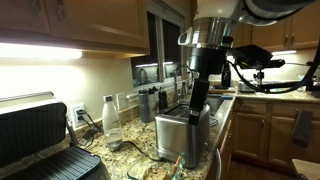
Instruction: Place one slice of bread from the glass bowl inside the toaster
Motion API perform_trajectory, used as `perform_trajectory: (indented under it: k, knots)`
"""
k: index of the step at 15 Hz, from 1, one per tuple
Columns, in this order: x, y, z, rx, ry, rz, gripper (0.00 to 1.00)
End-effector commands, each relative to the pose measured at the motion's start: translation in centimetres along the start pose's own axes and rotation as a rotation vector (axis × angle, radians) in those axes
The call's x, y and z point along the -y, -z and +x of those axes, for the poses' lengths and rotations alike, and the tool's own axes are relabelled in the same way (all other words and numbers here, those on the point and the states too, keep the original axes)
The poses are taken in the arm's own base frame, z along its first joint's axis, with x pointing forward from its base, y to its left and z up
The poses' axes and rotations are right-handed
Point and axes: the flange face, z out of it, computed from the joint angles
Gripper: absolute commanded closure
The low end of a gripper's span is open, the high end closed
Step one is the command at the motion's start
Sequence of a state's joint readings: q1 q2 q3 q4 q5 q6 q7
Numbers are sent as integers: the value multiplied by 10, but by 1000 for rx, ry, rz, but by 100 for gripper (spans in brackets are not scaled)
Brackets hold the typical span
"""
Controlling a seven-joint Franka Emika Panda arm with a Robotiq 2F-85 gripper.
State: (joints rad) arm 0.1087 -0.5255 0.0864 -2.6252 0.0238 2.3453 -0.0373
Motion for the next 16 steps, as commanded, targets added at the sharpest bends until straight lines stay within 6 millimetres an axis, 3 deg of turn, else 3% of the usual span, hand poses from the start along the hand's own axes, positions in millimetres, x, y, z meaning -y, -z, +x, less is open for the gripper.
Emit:
perform_trajectory:
  k: [1, 16]
  knots:
    - [-2, 2, -1, -14, -6, 6, 0]
    - [-1, 0, 1, 3, -4, 1, 0]
